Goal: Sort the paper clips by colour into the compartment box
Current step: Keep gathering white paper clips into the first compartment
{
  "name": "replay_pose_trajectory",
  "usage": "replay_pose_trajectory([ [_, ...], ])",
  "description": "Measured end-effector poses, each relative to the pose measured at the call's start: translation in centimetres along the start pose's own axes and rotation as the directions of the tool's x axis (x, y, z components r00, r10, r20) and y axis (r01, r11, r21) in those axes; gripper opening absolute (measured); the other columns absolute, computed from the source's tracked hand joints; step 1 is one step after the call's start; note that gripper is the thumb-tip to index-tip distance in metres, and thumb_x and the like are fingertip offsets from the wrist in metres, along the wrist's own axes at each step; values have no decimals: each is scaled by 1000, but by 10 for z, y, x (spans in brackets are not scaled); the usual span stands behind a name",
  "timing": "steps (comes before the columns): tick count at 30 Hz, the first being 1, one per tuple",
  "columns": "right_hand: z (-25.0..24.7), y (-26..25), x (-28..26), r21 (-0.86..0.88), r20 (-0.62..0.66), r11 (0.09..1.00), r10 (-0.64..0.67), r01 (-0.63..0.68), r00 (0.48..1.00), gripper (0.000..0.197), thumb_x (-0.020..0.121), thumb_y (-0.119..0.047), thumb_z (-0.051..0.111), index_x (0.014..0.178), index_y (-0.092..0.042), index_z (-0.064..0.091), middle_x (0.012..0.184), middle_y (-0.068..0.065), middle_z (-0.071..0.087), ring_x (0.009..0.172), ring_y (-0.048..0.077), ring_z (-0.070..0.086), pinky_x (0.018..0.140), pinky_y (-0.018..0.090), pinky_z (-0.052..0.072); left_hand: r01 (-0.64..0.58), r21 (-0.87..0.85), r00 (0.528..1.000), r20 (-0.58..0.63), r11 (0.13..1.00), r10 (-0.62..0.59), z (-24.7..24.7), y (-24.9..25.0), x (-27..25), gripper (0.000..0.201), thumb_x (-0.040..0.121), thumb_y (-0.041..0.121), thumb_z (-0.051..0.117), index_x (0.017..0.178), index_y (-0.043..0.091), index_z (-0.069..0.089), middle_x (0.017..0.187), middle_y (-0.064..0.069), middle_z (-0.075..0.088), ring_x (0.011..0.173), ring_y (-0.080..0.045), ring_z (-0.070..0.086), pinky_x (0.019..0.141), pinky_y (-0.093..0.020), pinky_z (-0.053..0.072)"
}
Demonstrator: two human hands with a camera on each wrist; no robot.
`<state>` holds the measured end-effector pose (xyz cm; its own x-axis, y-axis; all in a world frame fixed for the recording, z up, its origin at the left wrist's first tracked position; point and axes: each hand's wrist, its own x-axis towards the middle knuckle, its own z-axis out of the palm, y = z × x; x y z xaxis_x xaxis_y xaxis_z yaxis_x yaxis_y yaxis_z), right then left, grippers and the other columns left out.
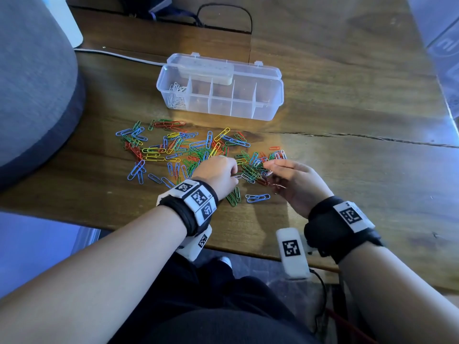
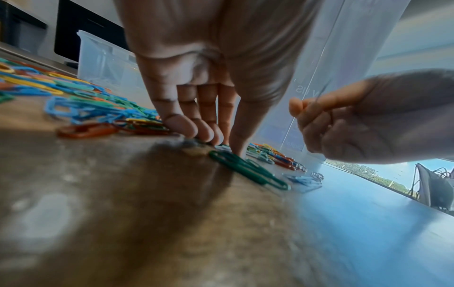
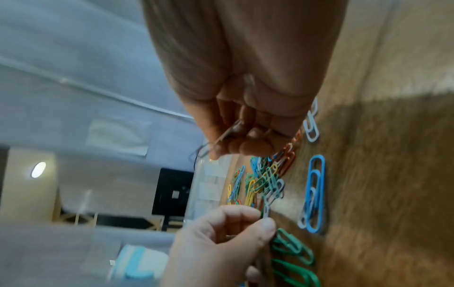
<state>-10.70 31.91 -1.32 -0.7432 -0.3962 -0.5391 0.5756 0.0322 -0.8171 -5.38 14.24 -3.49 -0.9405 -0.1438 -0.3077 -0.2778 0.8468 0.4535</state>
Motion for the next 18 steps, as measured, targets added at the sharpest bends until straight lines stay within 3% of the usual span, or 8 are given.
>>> replay_pose_trajectory([
  [4,1,1,4,214,53,959,177,-184,983,20,92,-20,48,76,-13,59,63,-1,50,55,10,52,52,19,48,-32,27,999,5,999,31,2,2,1,9,86,19,55,80,16,62,88,2,57,82,-19,57,72,-31,47],
  [6,3,1,8,127,0,973,194,-192,981,24,92,-26,51,71,-16,55,58,-3,47,48,10,47,44,18,42,-63,72,998,14,995,62,1,5,0,11,88,16,53,81,14,62,92,-1,56,82,-20,55,71,-29,42],
  [8,1,1,9,-162,-91,983,76,-90,993,19,88,-21,61,69,-16,58,53,-6,44,42,8,39,39,15,31,-87,94,996,21,992,85,0,6,0,12,88,13,51,83,13,62,95,-2,55,85,-22,56,71,-29,42],
  [10,-3,0,11,-560,-73,825,-134,71,988,12,84,-14,64,74,-18,65,52,-9,51,43,5,43,40,16,33,-76,69,997,35,995,74,-2,3,2,11,88,14,52,85,14,62,98,-2,55,88,-23,57,73,-30,43],
  [12,-2,0,11,-784,68,584,-257,211,964,9,82,-13,65,84,-20,70,69,-8,63,61,5,56,55,17,45,-47,29,998,31,998,46,-6,-2,4,10,87,15,55,91,16,64,103,-2,58,92,-23,58,80,-32,47],
  [14,5,3,12,-866,166,423,-259,266,952,17,82,-16,63,96,-23,71,78,-9,62,78,11,57,74,23,46,-25,-6,1000,5,1000,25,-9,-5,6,16,84,12,59,97,17,66,104,-2,60,95,-22,59,83,-32,47],
  [16,17,6,13,-913,194,311,-236,263,952,20,84,-24,62,102,-29,69,74,-11,57,80,14,54,75,25,43,-26,-40,999,-30,999,25,-11,-4,5,17,81,11,61,96,18,65,102,-3,60,93,-22,58,80,-31,45],
  [18,26,8,15,-960,226,114,-215,254,950,20,87,-31,57,106,-32,66,85,-7,64,87,20,58,73,28,42,-54,-25,998,-33,998,53,-11,-1,4,12,83,13,61,92,19,66,101,-3,60,92,-22,58,79,-29,43],
])
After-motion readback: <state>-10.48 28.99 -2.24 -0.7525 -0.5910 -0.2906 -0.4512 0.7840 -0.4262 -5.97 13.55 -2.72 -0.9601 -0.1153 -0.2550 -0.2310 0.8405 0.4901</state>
